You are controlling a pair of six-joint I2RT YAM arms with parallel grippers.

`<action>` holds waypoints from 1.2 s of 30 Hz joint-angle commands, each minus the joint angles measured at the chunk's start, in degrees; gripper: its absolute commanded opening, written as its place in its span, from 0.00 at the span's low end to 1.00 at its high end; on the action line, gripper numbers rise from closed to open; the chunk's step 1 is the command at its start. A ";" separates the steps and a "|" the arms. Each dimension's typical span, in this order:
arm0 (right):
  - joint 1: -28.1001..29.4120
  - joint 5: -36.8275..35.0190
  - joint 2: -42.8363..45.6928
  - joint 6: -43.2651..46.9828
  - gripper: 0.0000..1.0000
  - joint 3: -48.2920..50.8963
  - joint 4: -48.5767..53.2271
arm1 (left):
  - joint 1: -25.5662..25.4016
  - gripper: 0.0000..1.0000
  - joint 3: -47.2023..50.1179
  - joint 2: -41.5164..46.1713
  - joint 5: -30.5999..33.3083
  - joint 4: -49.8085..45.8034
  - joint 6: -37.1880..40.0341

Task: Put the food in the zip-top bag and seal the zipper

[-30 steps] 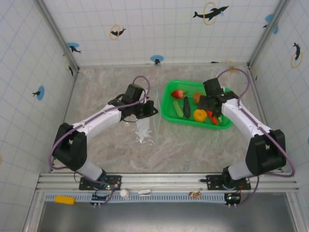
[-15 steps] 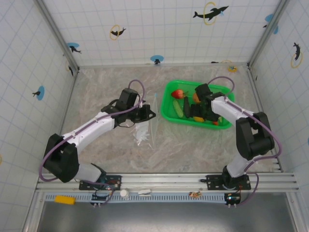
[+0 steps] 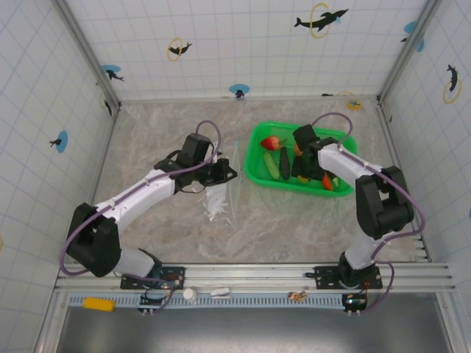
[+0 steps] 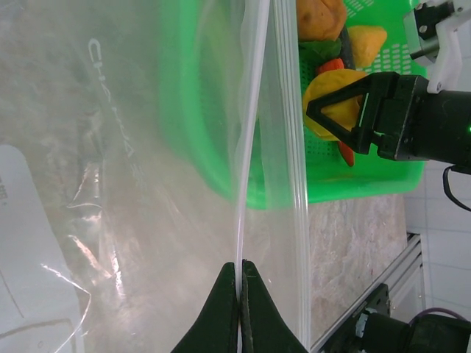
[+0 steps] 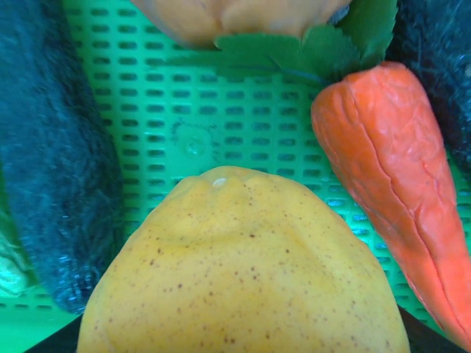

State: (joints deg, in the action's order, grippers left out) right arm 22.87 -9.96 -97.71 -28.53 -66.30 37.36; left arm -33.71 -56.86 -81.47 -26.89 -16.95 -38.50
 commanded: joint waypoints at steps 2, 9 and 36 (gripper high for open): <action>2.86 -2.39 6.31 -0.52 0.57 -4.94 2.60 | 0.21 0.00 -2.20 -1.70 -2.76 2.65 -1.77; 5.81 13.89 15.80 2.08 0.59 -4.85 -5.56 | 1.80 0.00 -0.74 -3.35 -6.27 8.09 -5.45; 16.14 38.24 11.73 10.62 0.52 -3.19 -9.86 | 3.13 0.00 3.02 -1.92 -9.66 16.95 -10.89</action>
State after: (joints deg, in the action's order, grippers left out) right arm 38.63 33.23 -84.27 -20.01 -67.79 24.27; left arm -30.89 -54.57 -85.47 -34.87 -1.34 -48.58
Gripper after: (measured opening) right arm 0.625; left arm 0.042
